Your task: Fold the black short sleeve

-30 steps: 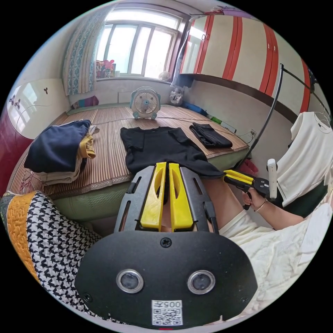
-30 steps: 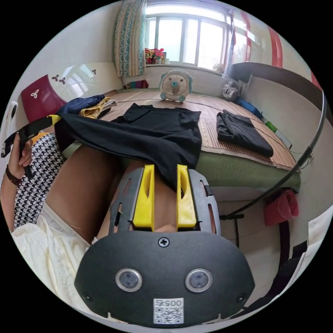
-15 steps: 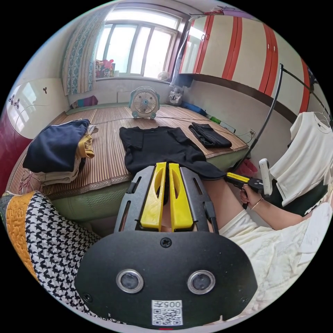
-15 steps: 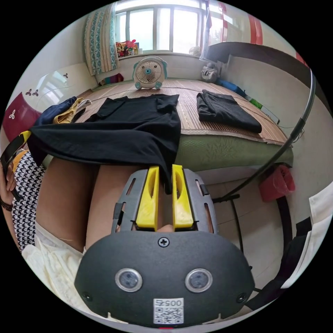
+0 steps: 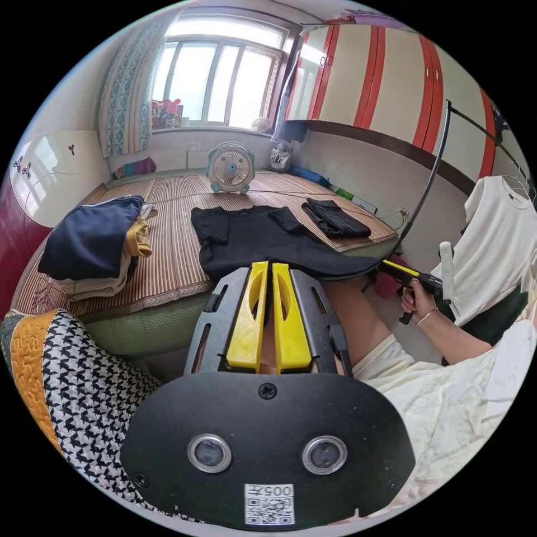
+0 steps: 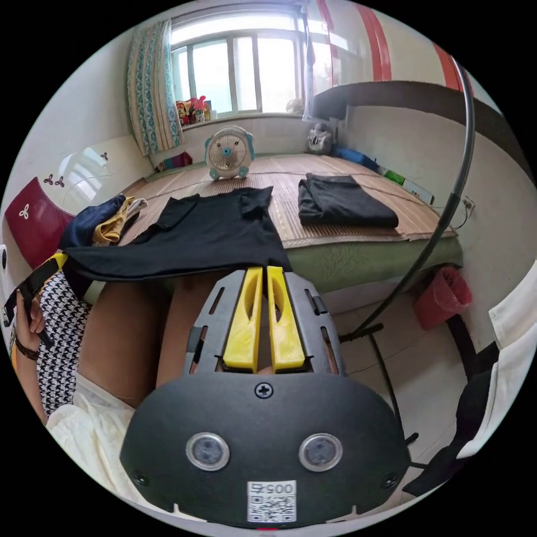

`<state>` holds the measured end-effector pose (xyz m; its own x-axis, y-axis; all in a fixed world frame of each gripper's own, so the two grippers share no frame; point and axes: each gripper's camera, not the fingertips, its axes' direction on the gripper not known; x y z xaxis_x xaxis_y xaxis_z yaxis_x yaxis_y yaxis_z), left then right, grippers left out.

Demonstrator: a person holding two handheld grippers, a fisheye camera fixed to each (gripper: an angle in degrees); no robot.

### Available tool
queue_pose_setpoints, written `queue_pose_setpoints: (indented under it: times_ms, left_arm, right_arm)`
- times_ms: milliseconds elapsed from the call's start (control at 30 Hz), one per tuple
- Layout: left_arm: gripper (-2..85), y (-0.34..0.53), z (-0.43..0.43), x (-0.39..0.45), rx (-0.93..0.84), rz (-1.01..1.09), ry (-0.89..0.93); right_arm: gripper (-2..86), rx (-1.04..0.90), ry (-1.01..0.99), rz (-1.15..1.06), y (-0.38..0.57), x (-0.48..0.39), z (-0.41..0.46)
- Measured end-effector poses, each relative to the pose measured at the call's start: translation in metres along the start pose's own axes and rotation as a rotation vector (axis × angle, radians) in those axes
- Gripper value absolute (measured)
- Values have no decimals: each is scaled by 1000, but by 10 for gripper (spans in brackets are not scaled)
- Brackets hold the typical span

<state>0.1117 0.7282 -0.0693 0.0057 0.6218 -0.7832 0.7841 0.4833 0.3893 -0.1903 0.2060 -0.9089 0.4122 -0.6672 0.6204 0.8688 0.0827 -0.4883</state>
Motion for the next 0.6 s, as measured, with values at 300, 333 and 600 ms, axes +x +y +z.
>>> queue_pose_setpoints:
  times_ms: [300,333,600]
  left_arm:
    - [8,-3,-17,-11,67,-18,25]
    - [7,-3,-18,-11,70,-18,23]
    - [7,-22,-30,-25,148,-19,69]
  right_arm:
    - [-15,147,21,-36,-11,-14,-42]
    - [-15,165,21,-41,-12,-16,-46]
    - [-16,315,32,-22,-27,-30,-66]
